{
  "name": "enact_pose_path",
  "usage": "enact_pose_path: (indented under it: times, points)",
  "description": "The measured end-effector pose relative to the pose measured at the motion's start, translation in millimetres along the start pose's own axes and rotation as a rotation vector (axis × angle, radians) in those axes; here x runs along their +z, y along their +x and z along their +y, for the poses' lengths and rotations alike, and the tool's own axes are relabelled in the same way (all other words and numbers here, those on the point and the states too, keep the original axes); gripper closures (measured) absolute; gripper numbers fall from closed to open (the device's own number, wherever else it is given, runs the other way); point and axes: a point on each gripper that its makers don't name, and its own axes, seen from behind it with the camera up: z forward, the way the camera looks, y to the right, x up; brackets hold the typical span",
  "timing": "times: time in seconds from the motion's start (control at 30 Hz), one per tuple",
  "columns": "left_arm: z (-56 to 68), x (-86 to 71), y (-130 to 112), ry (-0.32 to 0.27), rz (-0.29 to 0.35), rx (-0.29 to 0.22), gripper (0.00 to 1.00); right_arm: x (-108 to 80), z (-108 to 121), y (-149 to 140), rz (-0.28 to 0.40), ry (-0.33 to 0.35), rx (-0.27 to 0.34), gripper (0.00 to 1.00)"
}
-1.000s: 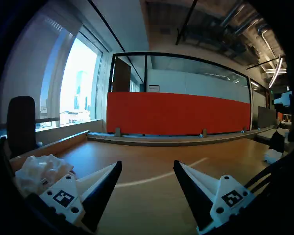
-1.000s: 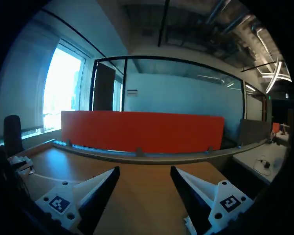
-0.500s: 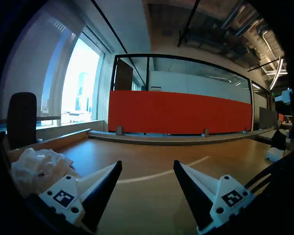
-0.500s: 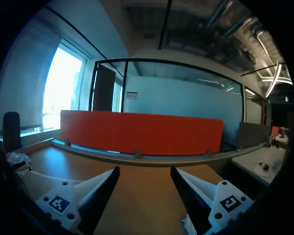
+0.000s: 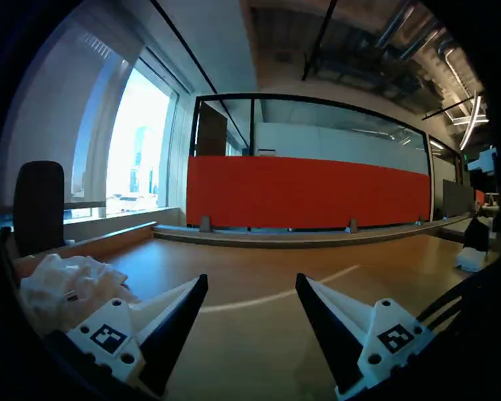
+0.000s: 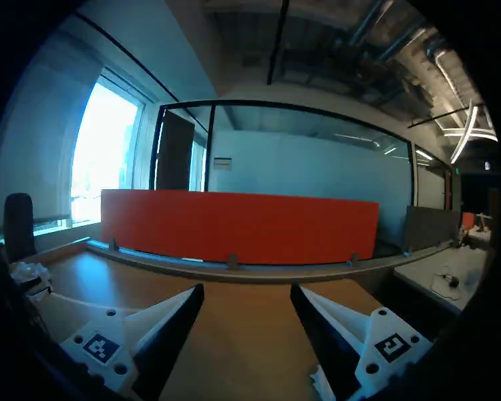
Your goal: Fold towel
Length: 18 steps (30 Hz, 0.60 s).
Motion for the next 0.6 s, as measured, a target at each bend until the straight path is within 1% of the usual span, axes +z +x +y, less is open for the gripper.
enact_pose_path:
  times: [0.2, 0.3, 0.6]
  points:
    - [5.7, -1.0, -0.8, -0.009, 0.001, 0.037, 0.02, 0.3, 4.7, -2.9, 0.01, -0.009, -0.009, 0.0]
    - [3.8, -1.1, -0.7, -0.008, 0.001, 0.032, 0.02, 1.6, 8.9, -4.3, 0.02, -0.014, -0.02, 0.0]
    - [5.0, -0.6, -1.8, -0.008, 0.001, 0.04, 0.02, 5.0, 19.3, -19.3, 0.038, -0.013, -0.027, 0.0]
